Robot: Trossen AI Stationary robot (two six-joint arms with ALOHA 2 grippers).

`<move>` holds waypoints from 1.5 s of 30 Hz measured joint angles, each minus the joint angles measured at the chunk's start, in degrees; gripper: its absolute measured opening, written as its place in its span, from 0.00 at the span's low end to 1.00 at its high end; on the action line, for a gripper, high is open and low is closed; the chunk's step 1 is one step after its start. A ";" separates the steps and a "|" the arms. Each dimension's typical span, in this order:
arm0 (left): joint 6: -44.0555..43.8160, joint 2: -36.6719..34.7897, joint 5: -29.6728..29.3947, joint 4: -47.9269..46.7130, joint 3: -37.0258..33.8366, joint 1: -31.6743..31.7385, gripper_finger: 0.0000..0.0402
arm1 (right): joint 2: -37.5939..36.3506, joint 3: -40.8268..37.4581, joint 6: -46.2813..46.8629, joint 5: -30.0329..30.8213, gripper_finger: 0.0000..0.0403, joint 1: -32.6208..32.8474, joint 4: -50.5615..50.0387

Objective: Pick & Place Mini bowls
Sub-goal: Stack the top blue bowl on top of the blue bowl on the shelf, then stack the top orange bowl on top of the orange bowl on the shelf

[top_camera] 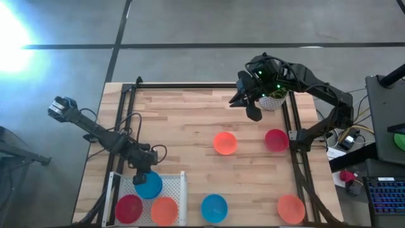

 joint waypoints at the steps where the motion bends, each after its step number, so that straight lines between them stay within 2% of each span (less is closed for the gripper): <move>1: -0.01 0.00 0.01 0.02 0.00 0.00 0.09 | 0.00 0.00 -0.04 0.00 0.15 0.00 0.02; 11: -1.29 -0.02 0.12 0.04 0.00 0.00 0.18 | 0.00 0.00 -0.18 0.00 0.15 0.00 0.01; 19: 0.18 -0.04 5.32 -0.25 2.84 0.00 0.19 | 0.00 0.00 0.02 0.00 0.15 0.00 0.02; 32: 2.41 -0.04 4.52 -0.52 7.58 0.00 0.19 | 0.00 0.00 0.00 0.00 0.15 0.00 0.02; 36: 7.38 -0.04 3.81 -0.70 7.67 0.00 0.18 | 0.00 0.00 -0.02 0.00 0.15 0.00 0.04; 39: 11.47 -0.24 -1.65 -2.56 9.42 0.00 0.17 | 0.09 0.00 0.07 0.00 0.15 0.00 0.06; 45: 13.97 -0.36 -19.68 -11.69 17.39 0.02 0.13 | 0.11 -1.18 2.01 0.23 0.14 0.00 0.01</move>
